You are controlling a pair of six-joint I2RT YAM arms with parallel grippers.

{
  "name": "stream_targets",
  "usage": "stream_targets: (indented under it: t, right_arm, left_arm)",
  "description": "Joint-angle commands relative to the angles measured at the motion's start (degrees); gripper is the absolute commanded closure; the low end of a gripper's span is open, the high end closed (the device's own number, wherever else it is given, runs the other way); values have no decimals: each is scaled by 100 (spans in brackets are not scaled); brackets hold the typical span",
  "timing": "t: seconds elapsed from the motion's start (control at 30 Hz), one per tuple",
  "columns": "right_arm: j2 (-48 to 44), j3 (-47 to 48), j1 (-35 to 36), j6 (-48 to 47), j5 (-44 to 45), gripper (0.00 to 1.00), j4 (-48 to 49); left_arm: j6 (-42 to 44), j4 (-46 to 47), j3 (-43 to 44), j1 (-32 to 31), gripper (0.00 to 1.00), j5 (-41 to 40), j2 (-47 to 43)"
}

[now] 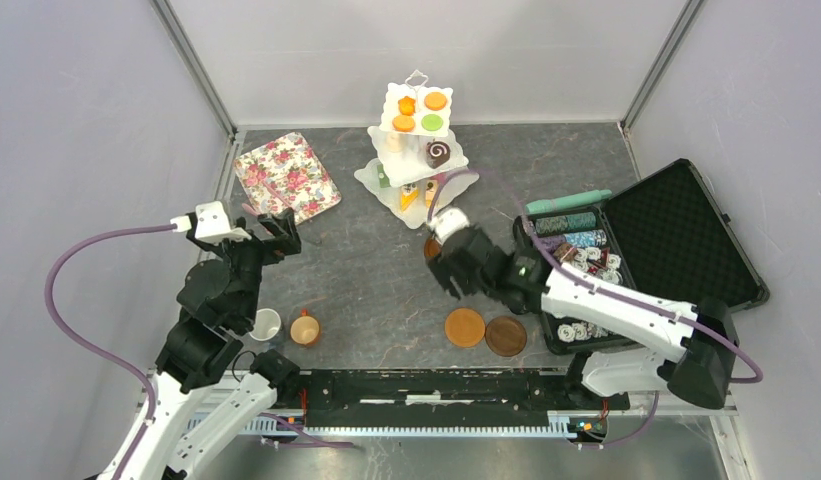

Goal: Serve the afternoon tea

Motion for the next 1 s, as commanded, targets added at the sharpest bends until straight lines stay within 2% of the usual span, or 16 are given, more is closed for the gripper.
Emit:
stream_targets:
  t: [0.0,0.13,0.27,0.3,0.43,0.67,0.87,0.97]
  right_arm:
    - [-309,-930,715,421,-325,24,331]
    - [-596,-2120,931,930,-754,33,1434]
    - [-513,-2743,987,1142,-880,53,2137]
    - [-462,-2847,991,1179,-883,56,2273]
    - [-150,-3073,1092,1235,-897,52,2642]
    - [704,-2872,1294,1167,-719,45,3085]
    - [1668,-2113,1299,807,-669,38,3315]
    - [2201,-1435,1282,533,-481,36,3193]
  left_arm:
    - [-11,187,5,81,0,-50,124]
    - [15,179,6,112,0,-96,245]
    - [41,143,-3,110,0,-161,285]
    - [50,143,-12,112,0,-203,281]
    - [69,144,-21,138,0,-280,288]
    - [43,163,5,237,0,-174,393]
    - [-11,174,14,277,0,-27,321]
    - [-37,177,18,313,0,4,274]
